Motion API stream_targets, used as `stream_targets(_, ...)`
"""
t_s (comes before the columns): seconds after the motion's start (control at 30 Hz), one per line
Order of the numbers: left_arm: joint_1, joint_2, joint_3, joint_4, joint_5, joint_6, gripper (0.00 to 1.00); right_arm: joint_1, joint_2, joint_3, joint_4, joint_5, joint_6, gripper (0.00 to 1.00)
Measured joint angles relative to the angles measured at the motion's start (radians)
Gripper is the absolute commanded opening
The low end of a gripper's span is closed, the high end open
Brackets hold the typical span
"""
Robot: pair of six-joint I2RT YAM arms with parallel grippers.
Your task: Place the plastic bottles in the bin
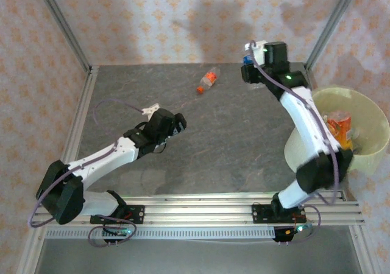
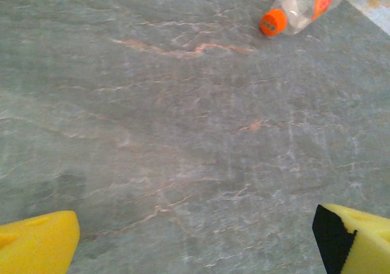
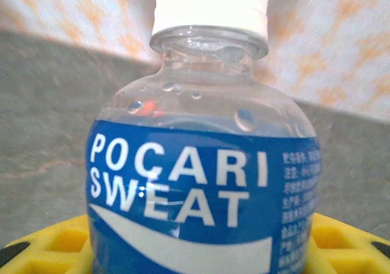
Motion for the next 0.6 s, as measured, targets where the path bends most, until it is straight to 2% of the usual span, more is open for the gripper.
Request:
stream_targets(0.13,-0.001,0.048,0.071,0.018,0.03,0.023,1.0,-0.073,-0.217,-0.053,0.026,0.006,0.014,0.38)
stream_targets(0.23,-0.008,0.08,0.113,0.032,0.054,0.03,1.0,-0.2,-0.318,-0.055,0.031,0.029,0.064,0.38)
stream_targets(0.4,-0.027,0.121,0.132,0.053,0.088,0.026,1.0,-0.431,-0.446,-0.135,0.061,0.067,0.24,0.39)
stream_targets(0.47,-0.033,0.132,0.133,0.054,0.097,0.024,1.0,-0.472,-0.459,-0.155,0.051,0.105,0.315,0.42)
stream_targets(0.6,-0.046,0.14,0.138,0.053,0.108,0.019,1.0,-0.482,-0.427,-0.171,0.032,0.205,0.446,0.44)
